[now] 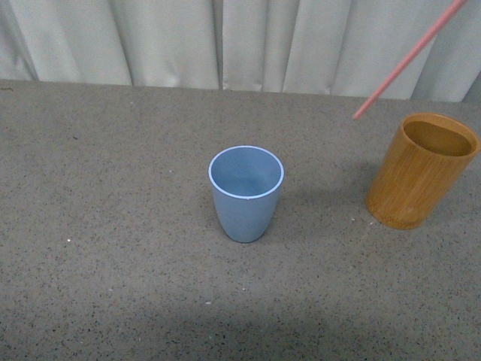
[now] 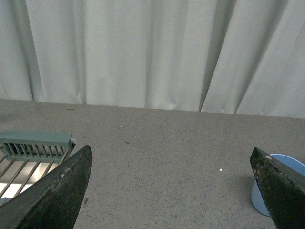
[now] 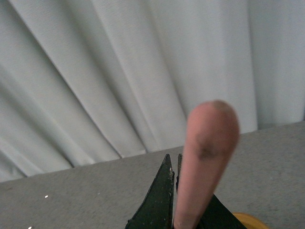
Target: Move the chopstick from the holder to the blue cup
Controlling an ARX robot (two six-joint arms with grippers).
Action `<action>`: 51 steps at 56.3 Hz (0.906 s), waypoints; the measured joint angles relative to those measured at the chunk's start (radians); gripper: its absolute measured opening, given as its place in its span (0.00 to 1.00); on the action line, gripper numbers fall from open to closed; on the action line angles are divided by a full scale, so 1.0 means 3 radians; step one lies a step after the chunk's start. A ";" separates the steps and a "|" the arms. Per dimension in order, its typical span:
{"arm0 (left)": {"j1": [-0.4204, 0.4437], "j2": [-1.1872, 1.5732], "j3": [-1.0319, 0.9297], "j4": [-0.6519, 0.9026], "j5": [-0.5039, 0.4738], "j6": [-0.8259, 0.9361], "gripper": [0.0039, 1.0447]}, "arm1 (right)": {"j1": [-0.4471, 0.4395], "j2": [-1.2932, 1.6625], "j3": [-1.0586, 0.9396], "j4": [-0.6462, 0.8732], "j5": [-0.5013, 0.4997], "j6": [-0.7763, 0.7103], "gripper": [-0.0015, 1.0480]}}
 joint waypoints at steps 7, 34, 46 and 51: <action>0.0000 0.0000 0.0000 0.0000 0.0000 0.0000 0.94 | 0.0242 0.0168 0.0010 0.0111 0.0060 0.0083 0.01; 0.0000 0.0000 0.0000 0.0000 0.0000 0.0000 0.94 | 0.0577 0.0876 0.0098 0.0420 0.0153 0.0276 0.01; 0.0000 0.0000 0.0000 0.0000 0.0000 0.0000 0.94 | 0.0582 0.0895 0.0107 0.0397 0.0168 0.0291 0.01; 0.0000 0.0000 0.0000 0.0000 0.0000 0.0000 0.94 | 0.0587 0.0899 0.0107 0.0378 0.0205 0.0298 0.01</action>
